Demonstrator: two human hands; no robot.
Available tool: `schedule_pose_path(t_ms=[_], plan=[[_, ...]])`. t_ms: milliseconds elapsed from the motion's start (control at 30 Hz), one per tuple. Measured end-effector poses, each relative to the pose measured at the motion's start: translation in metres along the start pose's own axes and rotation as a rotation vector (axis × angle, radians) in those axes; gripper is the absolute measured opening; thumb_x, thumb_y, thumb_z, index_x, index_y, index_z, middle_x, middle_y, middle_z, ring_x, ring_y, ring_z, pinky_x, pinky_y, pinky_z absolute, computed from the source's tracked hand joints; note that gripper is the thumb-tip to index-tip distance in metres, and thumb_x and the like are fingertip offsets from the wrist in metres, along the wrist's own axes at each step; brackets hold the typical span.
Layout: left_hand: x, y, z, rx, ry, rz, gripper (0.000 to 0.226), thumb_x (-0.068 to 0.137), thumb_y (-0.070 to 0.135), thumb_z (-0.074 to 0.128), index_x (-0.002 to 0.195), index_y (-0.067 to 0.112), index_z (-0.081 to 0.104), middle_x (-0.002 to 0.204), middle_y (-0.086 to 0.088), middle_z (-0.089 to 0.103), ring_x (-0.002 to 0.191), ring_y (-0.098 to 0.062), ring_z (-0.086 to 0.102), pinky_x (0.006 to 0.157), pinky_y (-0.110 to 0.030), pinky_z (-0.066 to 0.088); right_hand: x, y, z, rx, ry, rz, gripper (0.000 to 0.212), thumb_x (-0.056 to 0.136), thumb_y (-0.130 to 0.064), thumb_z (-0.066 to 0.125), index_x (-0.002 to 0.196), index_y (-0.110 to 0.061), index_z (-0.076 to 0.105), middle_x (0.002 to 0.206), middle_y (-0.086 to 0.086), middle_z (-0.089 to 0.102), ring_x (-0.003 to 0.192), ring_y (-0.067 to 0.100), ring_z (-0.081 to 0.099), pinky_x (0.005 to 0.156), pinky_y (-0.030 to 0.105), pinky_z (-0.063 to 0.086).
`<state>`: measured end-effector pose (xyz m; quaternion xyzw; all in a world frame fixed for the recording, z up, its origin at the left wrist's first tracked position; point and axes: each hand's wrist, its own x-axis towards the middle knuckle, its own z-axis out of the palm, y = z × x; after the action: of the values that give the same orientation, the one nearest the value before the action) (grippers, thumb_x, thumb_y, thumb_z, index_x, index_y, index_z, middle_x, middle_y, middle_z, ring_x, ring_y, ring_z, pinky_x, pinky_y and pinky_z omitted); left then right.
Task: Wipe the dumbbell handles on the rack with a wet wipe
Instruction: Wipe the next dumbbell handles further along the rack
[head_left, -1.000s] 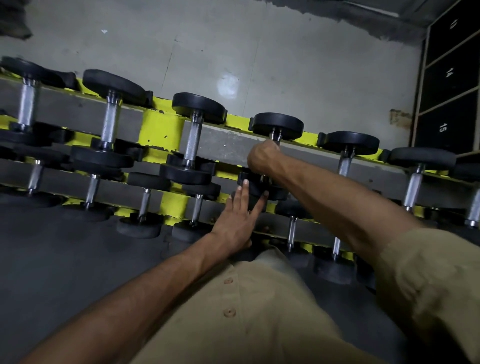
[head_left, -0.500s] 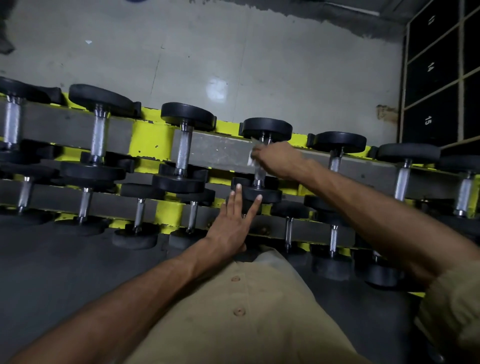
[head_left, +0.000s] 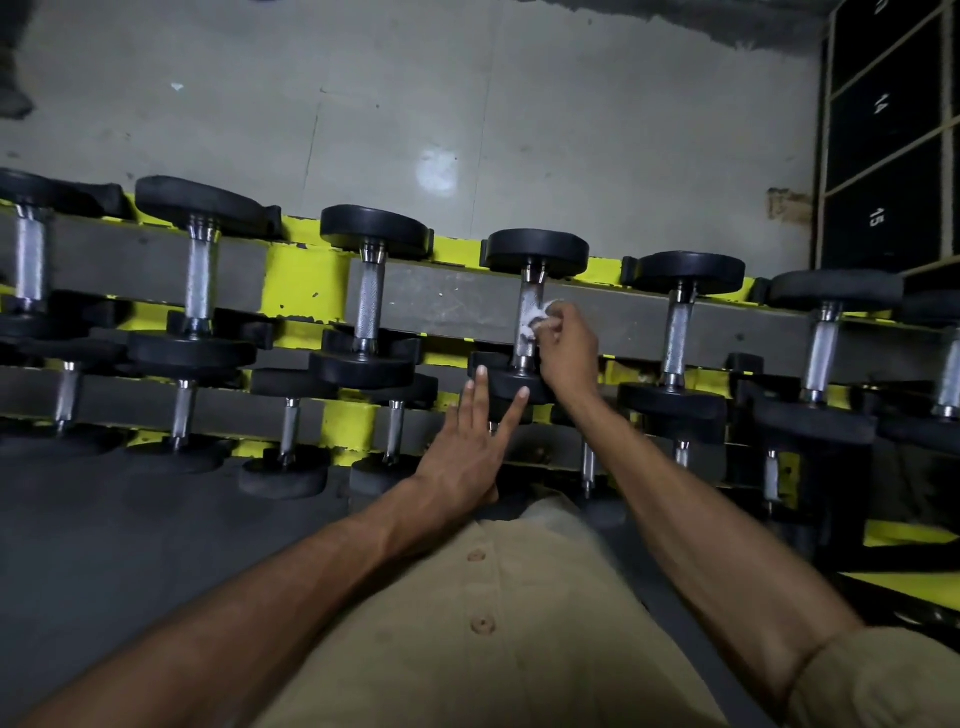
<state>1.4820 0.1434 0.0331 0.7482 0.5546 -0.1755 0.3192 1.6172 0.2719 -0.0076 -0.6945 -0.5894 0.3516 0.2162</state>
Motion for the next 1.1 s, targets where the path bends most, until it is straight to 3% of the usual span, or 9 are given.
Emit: schedule_pose_path(t_ms=[133, 267, 400, 467, 567, 700, 800, 900, 1100], plan=[[-0.003, -0.002, -0.004, 0.022, -0.002, 0.005, 0.128, 0.092, 0.025, 0.074, 0.157, 0.018, -0.037, 0.153, -0.039, -0.042, 0.156, -0.053, -0.015, 0.129, -0.056, 0.013, 0.032, -0.005, 0.007, 0.508, -0.153, 0.414, 0.021, 0.097, -0.020, 0.046, 0.091, -0.020, 0.067, 0.082, 0.003, 0.061, 0.074, 0.020, 0.055, 0.060, 0.027, 0.039], [-0.003, -0.002, -0.007, 0.041, -0.010, 0.009, 0.120, 0.097, 0.014, 0.068, 0.158, 0.018, -0.036, 0.153, -0.039, -0.042, 0.156, -0.052, -0.015, 0.129, -0.055, 0.012, 0.079, -0.016, 0.008, 0.838, -0.115, 0.636, 0.023, 0.095, -0.017, 0.041, 0.094, -0.020, 0.063, 0.094, 0.009, 0.068, 0.087, 0.026, 0.068, 0.074, 0.036, 0.058], [-0.002, -0.002, -0.006, 0.063, -0.019, 0.012, 0.125, 0.095, 0.012, 0.070, 0.156, 0.018, -0.038, 0.152, -0.039, -0.043, 0.155, -0.053, -0.015, 0.129, -0.055, 0.011, 0.045, -0.001, 0.004, 0.698, -0.270, 0.550, 0.029, 0.095, -0.023, 0.039, 0.104, -0.014, 0.065, 0.090, 0.012, 0.069, 0.079, 0.025, 0.066, 0.063, 0.028, 0.053], [-0.002, -0.002, -0.005, 0.058, -0.020, 0.011, 0.126, 0.094, 0.014, 0.071, 0.155, 0.017, -0.040, 0.152, -0.039, -0.044, 0.155, -0.053, -0.016, 0.129, -0.056, 0.012, 0.031, 0.007, 0.000, 0.603, -0.311, 0.475, 0.030, 0.093, -0.022, 0.042, 0.094, -0.008, 0.069, 0.086, 0.013, 0.072, 0.079, 0.027, 0.064, 0.069, 0.032, 0.051], [0.000, -0.001, -0.001, 0.033, -0.028, 0.011, 0.138, 0.090, 0.023, 0.079, 0.151, 0.019, -0.045, 0.150, -0.038, -0.047, 0.154, -0.053, -0.019, 0.129, -0.056, 0.012, 0.028, 0.005, -0.017, 0.292, -0.386, 0.305, 0.022, 0.081, -0.026, 0.052, 0.063, -0.016, 0.061, 0.068, 0.001, 0.064, 0.066, 0.015, 0.055, 0.064, 0.029, 0.041], [0.002, -0.001, 0.001, -0.011, -0.003, 0.029, 0.134, 0.093, 0.029, 0.075, 0.151, 0.022, -0.045, 0.152, -0.037, -0.046, 0.154, -0.051, -0.022, 0.129, -0.058, 0.011, 0.002, 0.015, -0.025, -0.163, -0.339, 0.189, 0.035, 0.095, -0.022, 0.062, 0.062, -0.014, 0.057, 0.062, 0.000, 0.057, 0.062, 0.019, 0.055, 0.058, 0.030, 0.037], [-0.001, 0.001, 0.000, -0.014, 0.063, 0.045, 0.121, 0.096, 0.035, 0.068, 0.157, 0.019, -0.036, 0.158, -0.032, -0.041, 0.156, -0.047, -0.021, 0.130, -0.055, 0.010, -0.010, 0.026, -0.031, -0.099, -0.285, 0.159, 0.029, 0.091, -0.024, 0.069, 0.066, -0.011, 0.063, 0.064, -0.001, 0.062, 0.067, 0.016, 0.056, 0.062, 0.032, 0.041], [0.000, 0.010, -0.004, 0.040, 0.163, 0.079, 0.112, 0.095, 0.040, 0.063, 0.164, 0.011, -0.021, 0.165, -0.027, -0.033, 0.158, -0.044, -0.020, 0.130, -0.054, 0.009, -0.007, 0.028, -0.057, 0.107, -0.298, 0.166, 0.020, 0.090, -0.027, 0.071, 0.087, -0.007, 0.074, 0.082, 0.011, 0.073, 0.072, 0.011, 0.058, 0.067, 0.031, 0.045], [0.018, 0.050, -0.016, 0.082, 0.227, 0.179, 0.103, 0.098, 0.040, 0.061, 0.167, 0.011, -0.009, 0.171, -0.023, -0.020, 0.160, -0.039, -0.016, 0.131, -0.052, 0.005, 0.009, 0.057, -0.135, 0.104, -0.182, 0.115, 0.015, 0.098, -0.024, 0.065, 0.109, -0.024, 0.076, 0.102, -0.001, 0.075, 0.087, 0.015, 0.070, 0.074, 0.030, 0.055]])
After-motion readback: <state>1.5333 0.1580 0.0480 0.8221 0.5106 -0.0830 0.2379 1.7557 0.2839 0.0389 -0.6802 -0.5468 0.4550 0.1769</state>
